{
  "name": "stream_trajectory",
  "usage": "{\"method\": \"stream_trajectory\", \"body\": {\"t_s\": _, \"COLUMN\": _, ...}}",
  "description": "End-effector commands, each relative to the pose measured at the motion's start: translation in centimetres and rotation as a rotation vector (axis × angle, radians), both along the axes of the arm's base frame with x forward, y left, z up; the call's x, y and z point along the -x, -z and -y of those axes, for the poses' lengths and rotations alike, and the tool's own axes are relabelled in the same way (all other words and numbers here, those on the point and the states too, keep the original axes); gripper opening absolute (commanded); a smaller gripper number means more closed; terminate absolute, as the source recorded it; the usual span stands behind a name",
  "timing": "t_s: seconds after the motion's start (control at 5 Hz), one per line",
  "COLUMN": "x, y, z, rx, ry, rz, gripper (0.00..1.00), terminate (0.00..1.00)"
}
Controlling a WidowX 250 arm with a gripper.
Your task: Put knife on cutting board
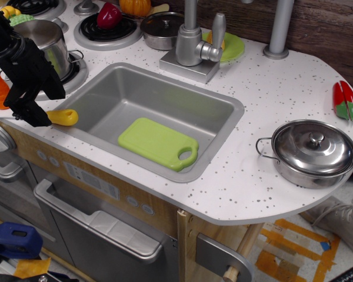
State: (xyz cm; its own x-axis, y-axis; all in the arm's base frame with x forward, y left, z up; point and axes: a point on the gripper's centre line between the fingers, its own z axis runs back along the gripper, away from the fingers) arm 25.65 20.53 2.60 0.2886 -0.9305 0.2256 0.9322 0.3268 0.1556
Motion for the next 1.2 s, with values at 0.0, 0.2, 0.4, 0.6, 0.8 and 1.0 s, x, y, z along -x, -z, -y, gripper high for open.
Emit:
{"method": "stream_trajectory", "body": {"t_s": 0.0, "x": 0.0, "y": 0.0, "z": 0.0, "rx": 0.000, "ry": 0.000, "rz": 0.000, "gripper": 1.00, "terminate": 0.00}}
{"method": "stream_trajectory", "body": {"t_s": 0.2, "x": -0.1, "y": -0.3, "z": -0.3, "rx": -0.003, "ry": 0.010, "rz": -0.014, "gripper": 1.00, "terminate": 0.00}}
{"method": "stream_trajectory", "body": {"t_s": 0.4, "x": -0.4, "y": -0.6, "z": -0.5, "rx": -0.015, "ry": 0.022, "rz": -0.018, "gripper": 1.00, "terminate": 0.00}}
{"method": "stream_trajectory", "body": {"t_s": 0.6, "x": -1.0, "y": -0.4, "z": -0.7, "rx": -0.017, "ry": 0.036, "rz": -0.017, "gripper": 1.00, "terminate": 0.00}}
{"method": "stream_trajectory", "body": {"t_s": 0.8, "x": -1.6, "y": 0.1, "z": -0.8, "rx": -0.008, "ry": 0.043, "rz": -0.011, "gripper": 1.00, "terminate": 0.00}}
{"method": "stream_trajectory", "body": {"t_s": 1.0, "x": -1.7, "y": 1.0, "z": -0.7, "rx": 0.030, "ry": 0.043, "rz": -0.027, "gripper": 1.00, "terminate": 0.00}}
